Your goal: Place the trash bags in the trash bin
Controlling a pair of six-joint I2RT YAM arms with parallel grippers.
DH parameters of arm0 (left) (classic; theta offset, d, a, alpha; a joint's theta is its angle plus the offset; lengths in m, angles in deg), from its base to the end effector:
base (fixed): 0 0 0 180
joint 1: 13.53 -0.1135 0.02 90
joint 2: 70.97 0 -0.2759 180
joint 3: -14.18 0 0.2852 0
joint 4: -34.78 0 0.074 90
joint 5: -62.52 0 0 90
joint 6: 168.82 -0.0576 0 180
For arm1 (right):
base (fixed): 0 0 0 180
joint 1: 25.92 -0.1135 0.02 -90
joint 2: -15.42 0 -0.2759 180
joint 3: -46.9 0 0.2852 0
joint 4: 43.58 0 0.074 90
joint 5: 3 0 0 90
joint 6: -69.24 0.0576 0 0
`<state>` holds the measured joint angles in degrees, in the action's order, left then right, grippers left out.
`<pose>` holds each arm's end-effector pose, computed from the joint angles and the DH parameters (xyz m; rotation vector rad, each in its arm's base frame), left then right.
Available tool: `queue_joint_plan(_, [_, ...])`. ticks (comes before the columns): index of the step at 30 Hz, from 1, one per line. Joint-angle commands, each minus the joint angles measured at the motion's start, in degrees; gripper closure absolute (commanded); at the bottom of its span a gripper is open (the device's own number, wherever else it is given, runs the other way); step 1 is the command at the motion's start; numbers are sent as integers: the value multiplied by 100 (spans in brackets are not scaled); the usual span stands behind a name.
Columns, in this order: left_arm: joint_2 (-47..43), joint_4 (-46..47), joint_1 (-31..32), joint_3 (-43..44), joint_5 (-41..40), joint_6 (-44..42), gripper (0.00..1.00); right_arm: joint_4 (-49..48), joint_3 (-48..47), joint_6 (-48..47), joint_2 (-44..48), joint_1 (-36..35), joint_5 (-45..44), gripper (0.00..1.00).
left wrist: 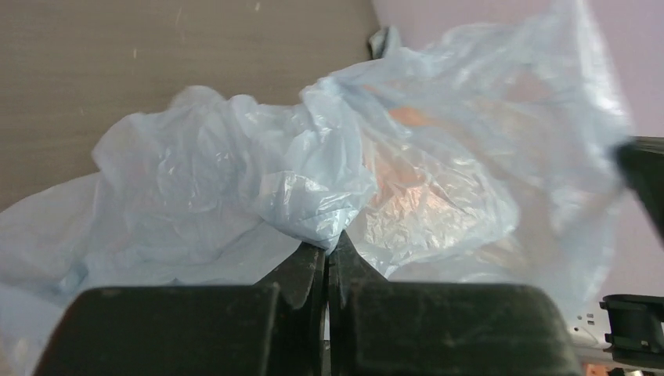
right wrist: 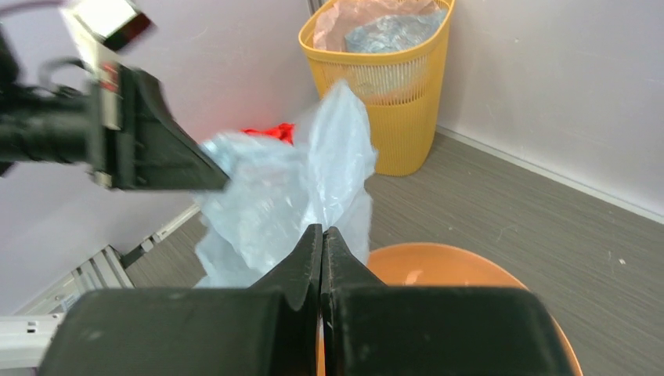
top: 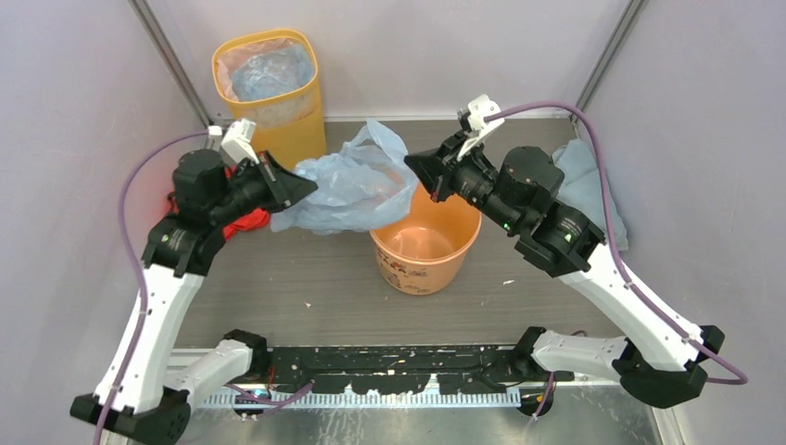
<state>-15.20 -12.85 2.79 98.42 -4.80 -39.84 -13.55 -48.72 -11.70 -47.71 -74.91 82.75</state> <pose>0.2199 -0.0875 0.4358 -0.1129 2.0115 -1.0126 0.1785 0.1988 0.5184 -0.4803 1.5008 0.7464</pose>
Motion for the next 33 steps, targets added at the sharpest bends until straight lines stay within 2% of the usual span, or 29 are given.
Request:
queue_joint_plan(1, [-544,406,-32,784,-191,-514,100,53,222,34,430,-22,-245,99])
queue_joint_plan(11, [-296,-60,-32,2603,248,-768,100,377,786,42,886,-22,-621,99])
queue_joint_plan(18, [-231,-116,-32,3270,759,-758,100,465,884,50,958,-22,-683,99])
queue_joint_plan(19, [-206,-116,-32,3340,884,-767,100,491,844,51,948,-21,-648,98])
queue_joint_plan(20, [-166,-137,-32,3392,1017,-789,100,586,762,52,944,-21,-618,90])
queue_joint_plan(21, [-120,-141,-32,3424,1204,-829,100,677,658,45,943,-21,-605,76])
queue_joint_plan(22, [-71,-124,-32,3428,1491,-902,100,747,503,29,959,-21,-597,66])
queue_joint_plan(23, [-38,-49,-32,3364,1761,-957,100,864,324,1,953,-15,-587,62])
queue_joint_plan(29, [-13,613,-32,2712,3241,-1108,99,1948,-1149,-101,600,-18,-252,48])
queue_joint_plan(33, [-12,1106,-32,2376,4098,-1086,99,2480,-1903,-92,306,-18,452,46])
